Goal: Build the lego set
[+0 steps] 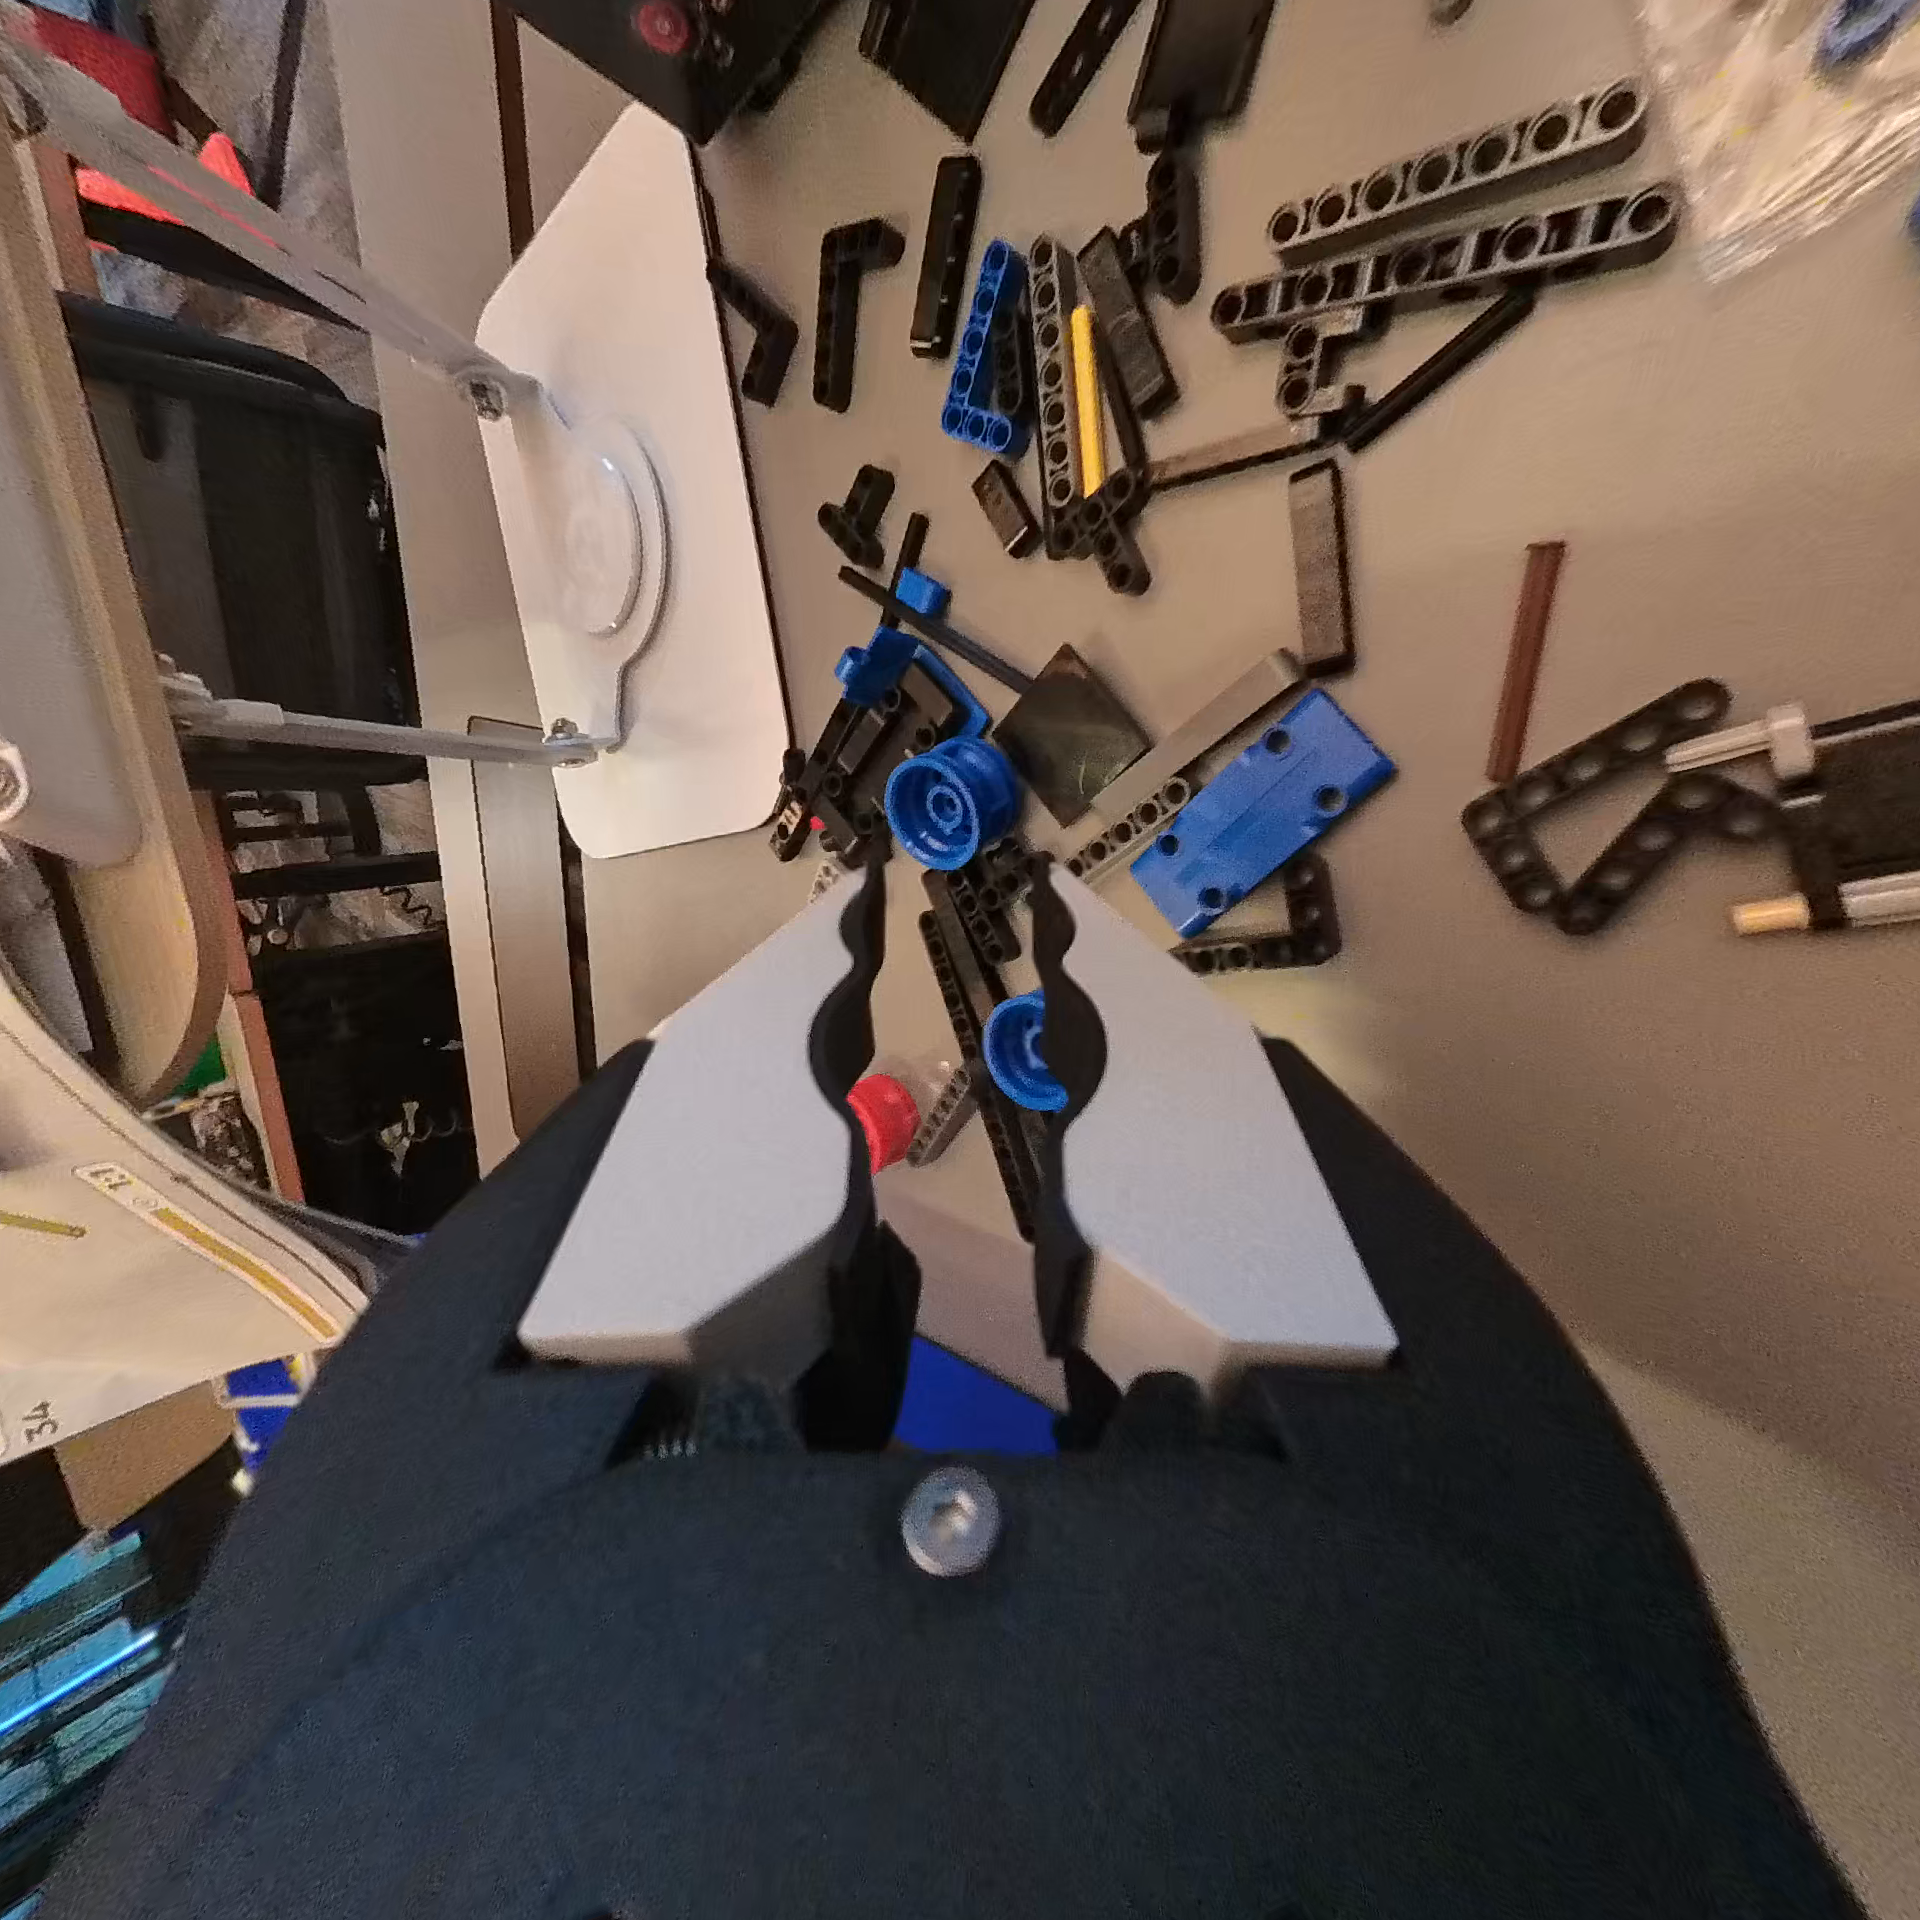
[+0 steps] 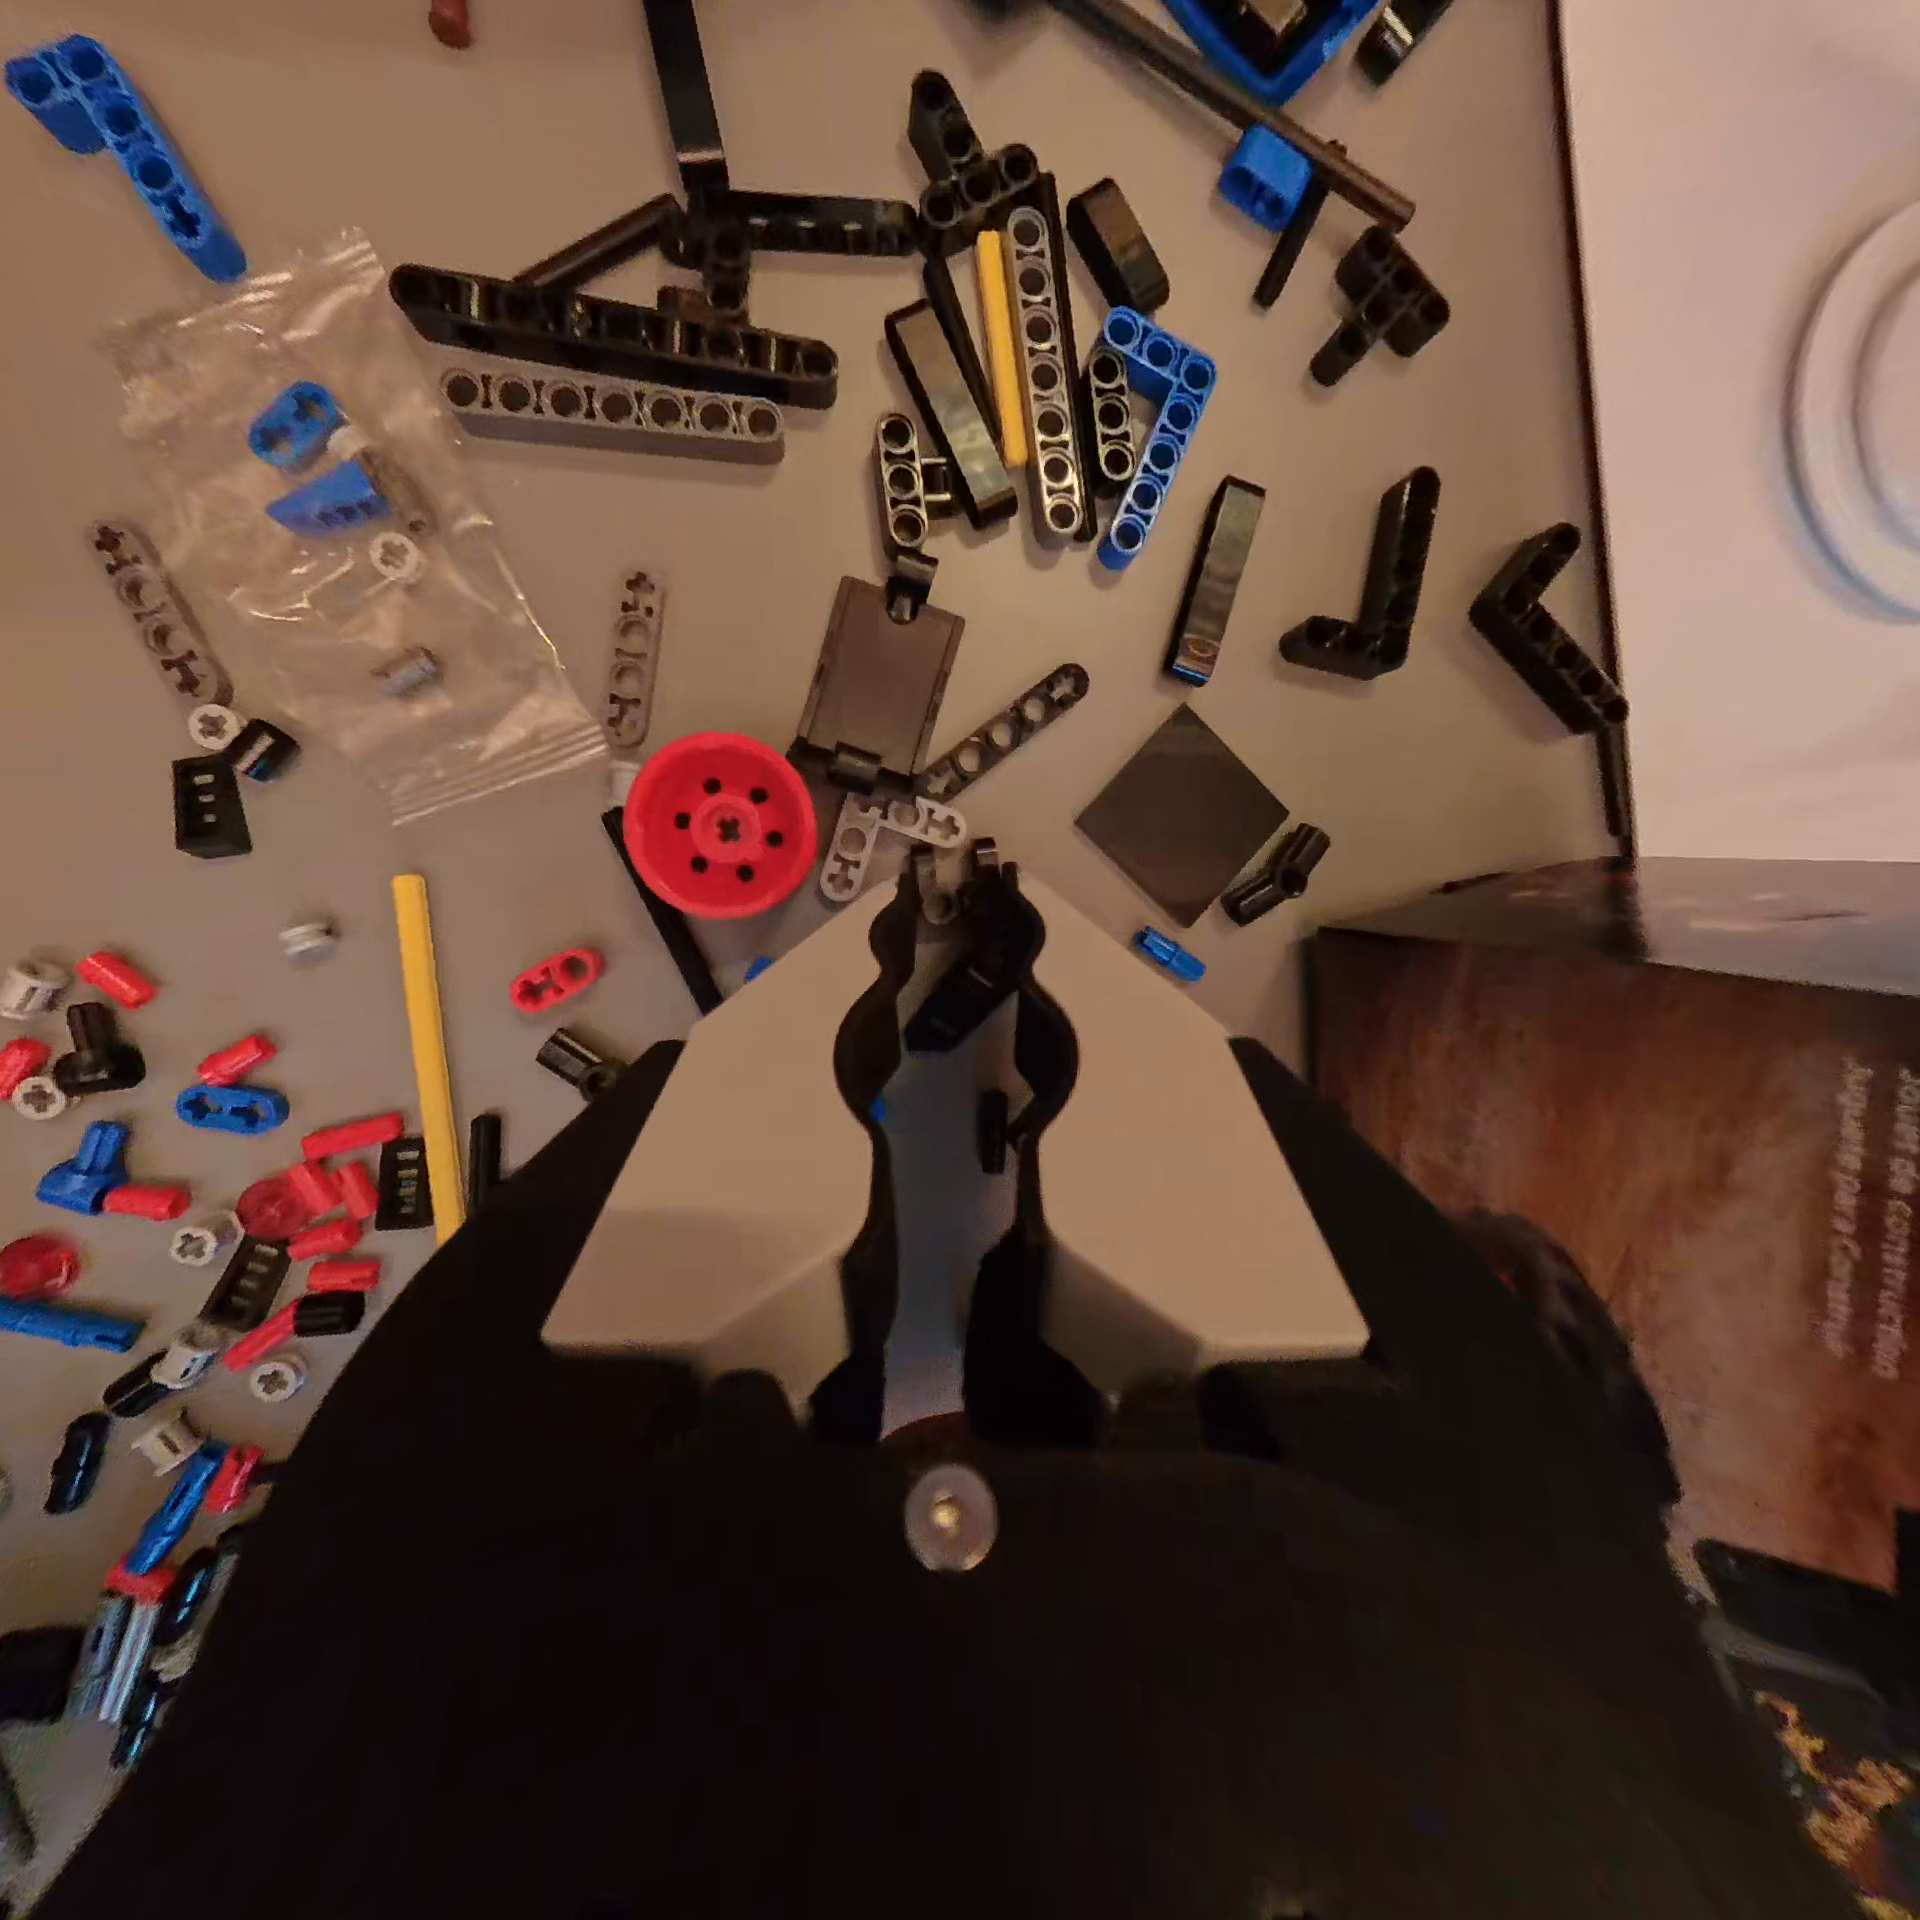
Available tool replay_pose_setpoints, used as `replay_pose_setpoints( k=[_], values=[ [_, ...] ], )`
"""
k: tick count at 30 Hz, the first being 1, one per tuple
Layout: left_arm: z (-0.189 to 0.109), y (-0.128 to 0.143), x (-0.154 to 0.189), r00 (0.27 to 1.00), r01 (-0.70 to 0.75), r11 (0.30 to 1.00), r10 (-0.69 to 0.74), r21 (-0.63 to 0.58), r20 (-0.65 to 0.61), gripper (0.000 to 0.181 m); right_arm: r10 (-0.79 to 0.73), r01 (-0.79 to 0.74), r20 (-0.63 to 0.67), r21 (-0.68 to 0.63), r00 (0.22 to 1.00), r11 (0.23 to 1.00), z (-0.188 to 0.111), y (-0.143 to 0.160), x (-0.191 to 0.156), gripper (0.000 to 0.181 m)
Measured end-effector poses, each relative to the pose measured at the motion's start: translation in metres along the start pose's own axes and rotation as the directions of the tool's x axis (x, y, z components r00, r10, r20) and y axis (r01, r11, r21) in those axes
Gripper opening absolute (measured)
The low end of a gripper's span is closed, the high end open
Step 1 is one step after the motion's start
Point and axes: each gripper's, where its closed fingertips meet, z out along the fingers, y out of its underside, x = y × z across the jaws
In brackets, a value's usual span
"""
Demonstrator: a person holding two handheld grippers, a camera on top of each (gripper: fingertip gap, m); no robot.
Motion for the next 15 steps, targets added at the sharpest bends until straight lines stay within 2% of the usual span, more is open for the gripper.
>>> replay_pose_setpoints(
  k=[7, 11, 15],
  values=[
    [-0.005, -0.015, 0.015, 0.999, 0.051, 0.996, -0.052, 0.075, 0.008, 0.026, -0.013, 0.014, -0.057, 0.023, 0.998, 1.000, -0.003, -0.006, 0.005, 0.015],
    [-0.009, -0.025, 0.020, 0.995, 0.096, 0.985, -0.100, 0.144, 0.018, 0.027, -0.013, 0.026, -0.142, 0.089, 0.990, 0.996, -0.024, -0.018, 0.007, 0.015],
    [-0.018, -0.045, 0.018, 0.984, 0.161, 0.951, -0.174, 0.263, 0.028, 0.027, 0.001, 0.041, -0.225, 0.185, 0.974, 0.982, -0.050, -0.036, 0.001, 0.015]
  ],
)
